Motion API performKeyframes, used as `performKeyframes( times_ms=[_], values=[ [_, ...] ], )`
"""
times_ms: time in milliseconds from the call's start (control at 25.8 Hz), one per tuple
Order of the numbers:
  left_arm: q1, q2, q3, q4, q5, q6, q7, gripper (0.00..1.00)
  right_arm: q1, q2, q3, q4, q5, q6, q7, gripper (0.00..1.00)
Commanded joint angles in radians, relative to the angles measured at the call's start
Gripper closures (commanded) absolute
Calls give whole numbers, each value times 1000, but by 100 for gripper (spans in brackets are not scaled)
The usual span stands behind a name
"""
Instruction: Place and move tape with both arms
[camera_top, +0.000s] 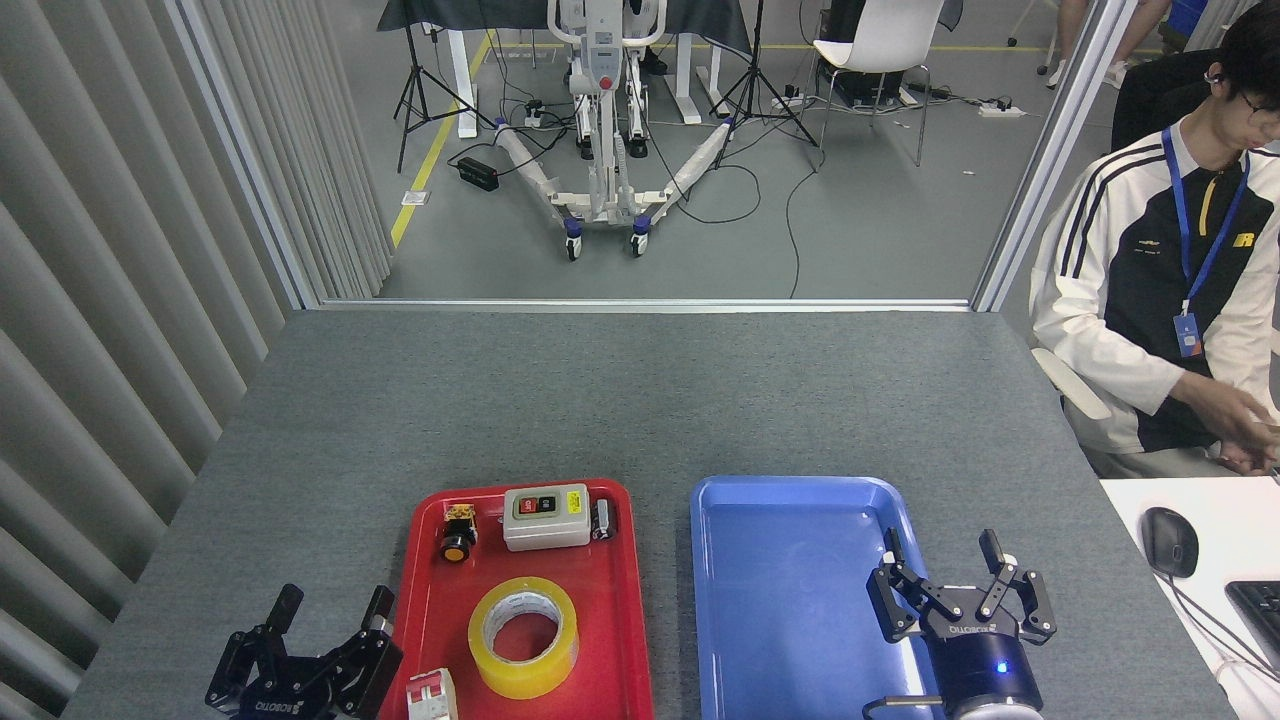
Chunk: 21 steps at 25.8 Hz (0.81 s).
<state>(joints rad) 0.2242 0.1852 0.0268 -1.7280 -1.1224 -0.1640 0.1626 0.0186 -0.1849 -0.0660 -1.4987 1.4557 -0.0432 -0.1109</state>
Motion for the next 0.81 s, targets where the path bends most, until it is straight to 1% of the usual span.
performKeyframes(
  times_ms=[0,116,155,194,233,271,349,426,465,504,543,659,775],
  values=[
    [0,0,-4,1,1,4,0,0,-9,1,0,0,0,-1,8,1],
    [-31,19,-8,-1,4,6,-15,0,-9,-1,2,0,0,-1,8,1],
    [-55,34,-16,1,6,6,-43,0,-8,-2,2,0,0,-1,8,1],
    [-81,46,-31,1,7,11,-97,0,-6,-2,2,0,0,-1,8,1],
    [-114,59,-50,2,7,14,-185,0,-5,-1,2,2,0,-1,8,1],
    [-154,68,-70,2,7,18,-307,0,-3,-1,2,2,0,-1,8,1],
    [-241,82,-110,-1,7,23,-598,0,-2,-1,2,2,2,-3,8,1],
    [-315,86,-123,1,9,23,-844,0,-2,-1,2,2,2,-3,8,1],
    [-344,86,-130,4,10,23,-945,0,-5,-1,2,2,2,-3,8,1],
    [-364,86,-139,8,12,24,-1012,0,-8,-1,2,2,2,-3,8,1],
    [-376,85,-153,13,12,32,-1040,0,-9,-1,2,2,2,-3,8,1],
    [-405,76,-202,31,9,60,-1046,0,-14,-1,0,2,2,-3,10,1],
    [-465,82,-266,122,7,54,-1051,0,-13,-1,2,2,0,-6,10,1]
  ],
)
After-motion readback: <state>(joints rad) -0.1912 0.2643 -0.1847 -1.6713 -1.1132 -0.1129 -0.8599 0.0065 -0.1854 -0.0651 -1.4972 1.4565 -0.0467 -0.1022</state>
